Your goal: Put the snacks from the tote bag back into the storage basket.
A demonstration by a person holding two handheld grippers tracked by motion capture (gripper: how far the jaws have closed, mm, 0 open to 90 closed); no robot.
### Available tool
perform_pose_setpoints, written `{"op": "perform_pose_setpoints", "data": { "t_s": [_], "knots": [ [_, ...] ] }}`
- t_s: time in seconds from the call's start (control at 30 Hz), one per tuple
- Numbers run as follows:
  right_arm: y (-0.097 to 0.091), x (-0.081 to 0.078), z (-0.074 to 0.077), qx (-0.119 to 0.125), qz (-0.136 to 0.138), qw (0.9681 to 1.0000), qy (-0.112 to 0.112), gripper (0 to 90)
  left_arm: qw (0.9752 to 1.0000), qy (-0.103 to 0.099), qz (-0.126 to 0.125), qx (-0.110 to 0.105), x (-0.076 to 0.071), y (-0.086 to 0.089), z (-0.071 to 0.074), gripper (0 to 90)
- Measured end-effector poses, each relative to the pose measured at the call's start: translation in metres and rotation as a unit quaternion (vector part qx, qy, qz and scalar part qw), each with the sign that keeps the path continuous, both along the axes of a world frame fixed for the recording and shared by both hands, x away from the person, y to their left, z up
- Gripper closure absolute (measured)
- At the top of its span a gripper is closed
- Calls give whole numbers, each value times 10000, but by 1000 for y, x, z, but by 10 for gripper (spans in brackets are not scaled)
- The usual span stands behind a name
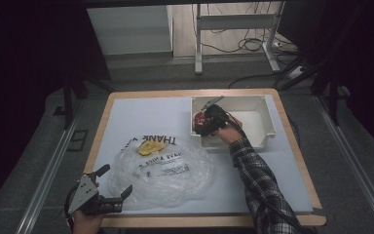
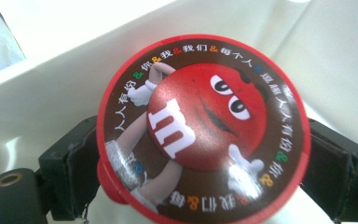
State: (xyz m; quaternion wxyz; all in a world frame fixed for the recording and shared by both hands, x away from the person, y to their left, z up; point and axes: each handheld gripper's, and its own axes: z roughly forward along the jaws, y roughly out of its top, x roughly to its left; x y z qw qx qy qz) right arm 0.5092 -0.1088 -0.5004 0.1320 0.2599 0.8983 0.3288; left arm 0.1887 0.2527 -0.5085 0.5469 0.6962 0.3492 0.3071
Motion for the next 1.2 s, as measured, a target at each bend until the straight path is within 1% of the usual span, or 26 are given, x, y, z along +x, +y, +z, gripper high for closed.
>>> {"op": "perform_pose_setpoints", "data": {
  "t_s": [0.2,0.37,0.53,1.03,1.2],
  "knots": [
    [-2,-2,4,48,55,10000,-26,97,10000,4,4,-1,0,0,0,0],
    [-3,-4,7,37,35,10000,-41,86,10000,3,7,0,0,0,0,0],
    [-3,-6,11,23,72,9999,-123,75,10000,3,6,0,0,0,0,0],
    [-8,-13,21,30,73,9997,-239,66,10000,2,6,7,0,0,0,0],
    [-10,-18,25,87,101,9996,-262,65,10000,2,6,11,0,0,0,0]
  ]
}}
